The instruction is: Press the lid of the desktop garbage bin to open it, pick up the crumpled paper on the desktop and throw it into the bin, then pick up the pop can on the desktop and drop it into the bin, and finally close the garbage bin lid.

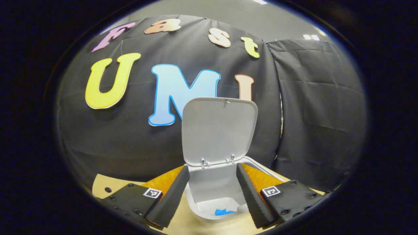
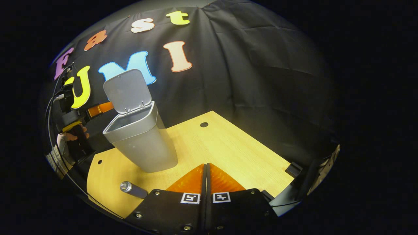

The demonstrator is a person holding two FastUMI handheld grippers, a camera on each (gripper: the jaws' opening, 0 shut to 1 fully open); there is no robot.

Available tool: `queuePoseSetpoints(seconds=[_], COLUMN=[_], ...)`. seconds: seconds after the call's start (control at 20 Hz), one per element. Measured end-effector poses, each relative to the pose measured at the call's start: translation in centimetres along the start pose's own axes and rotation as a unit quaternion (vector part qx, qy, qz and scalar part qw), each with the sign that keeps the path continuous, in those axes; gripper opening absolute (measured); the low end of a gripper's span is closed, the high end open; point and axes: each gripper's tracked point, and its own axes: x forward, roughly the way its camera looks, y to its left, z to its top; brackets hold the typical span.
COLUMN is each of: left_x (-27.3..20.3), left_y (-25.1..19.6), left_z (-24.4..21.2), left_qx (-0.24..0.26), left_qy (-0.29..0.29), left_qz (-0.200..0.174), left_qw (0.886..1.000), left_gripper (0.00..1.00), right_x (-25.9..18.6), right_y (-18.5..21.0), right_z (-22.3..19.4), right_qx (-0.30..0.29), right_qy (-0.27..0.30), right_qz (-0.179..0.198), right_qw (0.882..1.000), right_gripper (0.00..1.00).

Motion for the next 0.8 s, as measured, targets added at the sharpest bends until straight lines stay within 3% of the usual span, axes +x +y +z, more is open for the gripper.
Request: queuePoseSetpoints(seconds=[0.05, 0.25, 0.5, 0.8], left_x=[-0.2, -1.6, -4.8, -9.4], left_y=[0.4, 1.3, 3.4, 8.6], left_z=[0.2, 1.1, 2.9, 3.9], left_qx=[0.004, 0.013, 0.018, 0.019], left_qy=[-0.001, -0.007, -0.023, -0.034], left_qz=[0.004, 0.007, 0.024, 0.07], left_qw=[1.0, 1.0, 0.999, 0.997], left_gripper=[0.95, 0.95, 1.0, 1.0], right_x=[0.1, 0.5, 1.5, 3.4], right_y=[0.3, 1.6, 4.1, 9.4], right_z=[0.0, 0.1, 0.1, -0.7], right_qx=[-0.003, -0.014, -0.033, -0.069], right_qy=[0.0, 0.002, 0.008, 0.025], right_qz=[0.003, 0.019, 0.047, 0.111], right_qw=[1.0, 1.0, 0.998, 0.991], right_gripper=[0.0, 0.0, 0.0, 0.0])
